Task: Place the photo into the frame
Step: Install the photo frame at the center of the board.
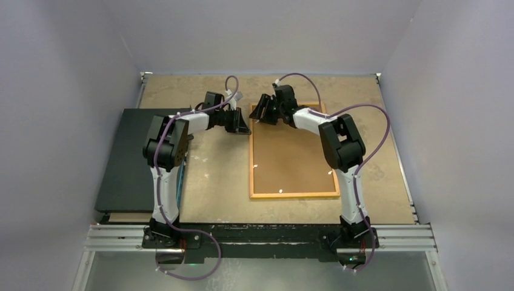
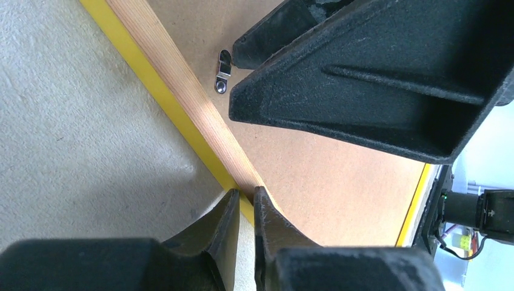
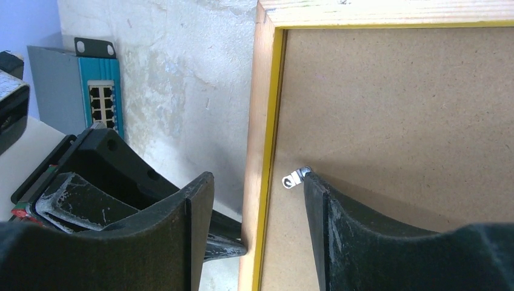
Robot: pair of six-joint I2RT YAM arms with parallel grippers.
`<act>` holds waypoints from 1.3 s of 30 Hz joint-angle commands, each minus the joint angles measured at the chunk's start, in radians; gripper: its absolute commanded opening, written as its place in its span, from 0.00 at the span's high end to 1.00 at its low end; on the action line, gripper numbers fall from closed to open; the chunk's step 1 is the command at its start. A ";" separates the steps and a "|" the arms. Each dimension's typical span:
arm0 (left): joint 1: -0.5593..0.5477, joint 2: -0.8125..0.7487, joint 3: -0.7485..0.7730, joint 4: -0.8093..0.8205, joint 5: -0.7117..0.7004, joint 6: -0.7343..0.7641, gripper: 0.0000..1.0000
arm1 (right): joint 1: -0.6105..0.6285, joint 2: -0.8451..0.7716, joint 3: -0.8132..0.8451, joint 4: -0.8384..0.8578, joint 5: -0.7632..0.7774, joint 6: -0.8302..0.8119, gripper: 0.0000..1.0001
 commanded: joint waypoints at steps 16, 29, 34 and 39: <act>-0.010 0.034 -0.007 -0.030 -0.067 0.063 0.95 | -0.003 0.073 0.054 0.008 -0.045 0.015 0.43; -0.010 0.028 0.002 -0.042 -0.070 0.081 0.97 | -0.002 0.063 0.016 0.049 -0.135 0.028 0.46; -0.010 0.027 0.004 -0.043 -0.070 0.081 0.97 | -0.003 0.074 0.016 0.047 -0.154 0.022 0.47; -0.010 0.025 0.004 -0.049 -0.073 0.087 0.98 | -0.003 0.075 0.007 0.052 -0.176 0.015 0.47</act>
